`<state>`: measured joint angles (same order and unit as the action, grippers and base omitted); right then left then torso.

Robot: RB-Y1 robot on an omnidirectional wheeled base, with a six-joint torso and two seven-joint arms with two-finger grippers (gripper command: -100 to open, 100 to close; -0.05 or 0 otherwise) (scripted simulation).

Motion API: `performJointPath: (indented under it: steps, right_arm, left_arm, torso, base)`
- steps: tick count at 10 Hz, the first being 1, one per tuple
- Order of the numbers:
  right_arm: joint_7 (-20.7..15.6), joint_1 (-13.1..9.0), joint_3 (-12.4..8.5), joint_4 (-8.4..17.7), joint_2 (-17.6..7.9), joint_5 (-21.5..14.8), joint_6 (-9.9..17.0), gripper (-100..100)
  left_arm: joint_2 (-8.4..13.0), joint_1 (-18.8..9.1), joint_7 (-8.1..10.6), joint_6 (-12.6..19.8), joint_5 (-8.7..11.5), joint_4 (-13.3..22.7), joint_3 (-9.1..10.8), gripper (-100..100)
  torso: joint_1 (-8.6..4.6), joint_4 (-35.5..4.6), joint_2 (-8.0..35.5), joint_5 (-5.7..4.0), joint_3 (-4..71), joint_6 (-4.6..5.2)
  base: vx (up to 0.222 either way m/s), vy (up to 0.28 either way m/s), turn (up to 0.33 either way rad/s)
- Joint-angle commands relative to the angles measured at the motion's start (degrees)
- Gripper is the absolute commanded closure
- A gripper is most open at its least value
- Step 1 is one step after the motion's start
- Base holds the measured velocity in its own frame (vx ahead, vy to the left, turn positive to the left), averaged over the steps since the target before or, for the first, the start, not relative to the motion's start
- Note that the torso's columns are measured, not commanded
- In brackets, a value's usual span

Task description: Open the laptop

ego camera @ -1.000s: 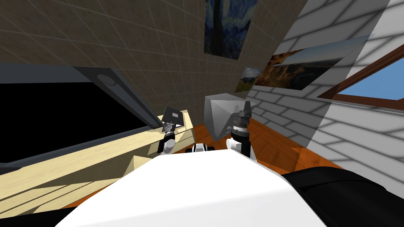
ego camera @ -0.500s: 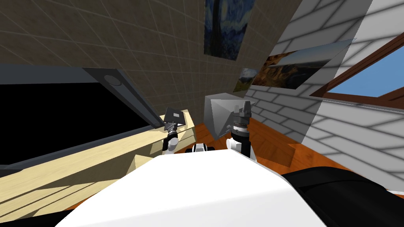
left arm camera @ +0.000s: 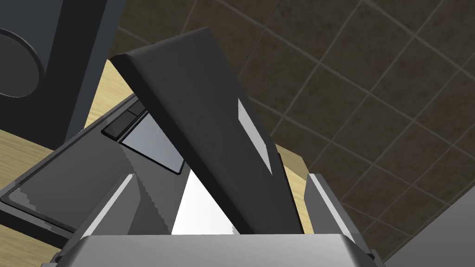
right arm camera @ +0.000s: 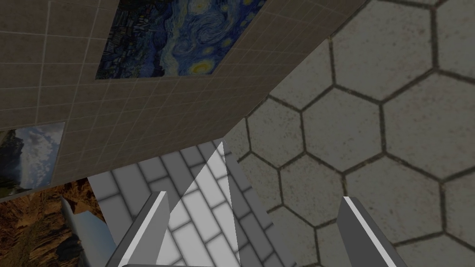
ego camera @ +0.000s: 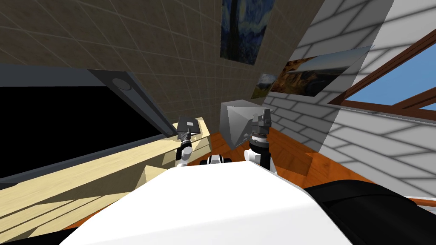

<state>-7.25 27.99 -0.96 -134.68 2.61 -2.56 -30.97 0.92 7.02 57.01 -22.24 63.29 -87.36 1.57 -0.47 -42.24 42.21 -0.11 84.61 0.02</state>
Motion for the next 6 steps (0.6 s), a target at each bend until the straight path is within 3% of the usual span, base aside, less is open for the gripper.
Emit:
performJointPath:
  steps: [1, 3, 4, 6]
  right_arm:
    - [0.0, 0.0, 0.0, 0.0, 0.0, 0.0, 0.0, 0]
    - [0.0, 0.0, 0.0, 0.0, 0.0, 0.0, 0.0, 0]
    - [0.0, 0.0, 0.0, 0.0, 0.0, 0.0, 0.0, 0]
    - [0.0, 0.0, 0.0, 0.0, 0.0, 0.0, 0.0, 0]
  left_arm:
    - [1.3, -2.5, -1.45, 3.2, 2.0, 1.2, 2.9, -100]
    - [2.9, -5.5, -3.23, 6.7, 4.6, 2.4, 6.64, -100]
    - [2.9, -5.5, -3.23, 7.0, 4.6, 2.4, 6.72, -100]
    - [4.6, -8.5, -5.01, 10.7, 7.2, 3.7, 10.53, -100]
  torso:
    - [0.19, -0.1, 0.1, 0.02, -0.1, -0.01]
    - [0.6, -0.1, 0.1, 0.14, -0.1, -0.01]
    - [0.49, -0.1, 0.2, 0.08, -0.1, -0.03]
    - [0.37, -0.1, 0.1, 0.03, -0.1, -0.01]
  base:
    - [-0.035, -0.081, 0.004]
    - [-0.043, -0.085, 0.017]
    - [-0.028, -0.065, 0.015]
    - [-0.042, -0.086, 0.019]
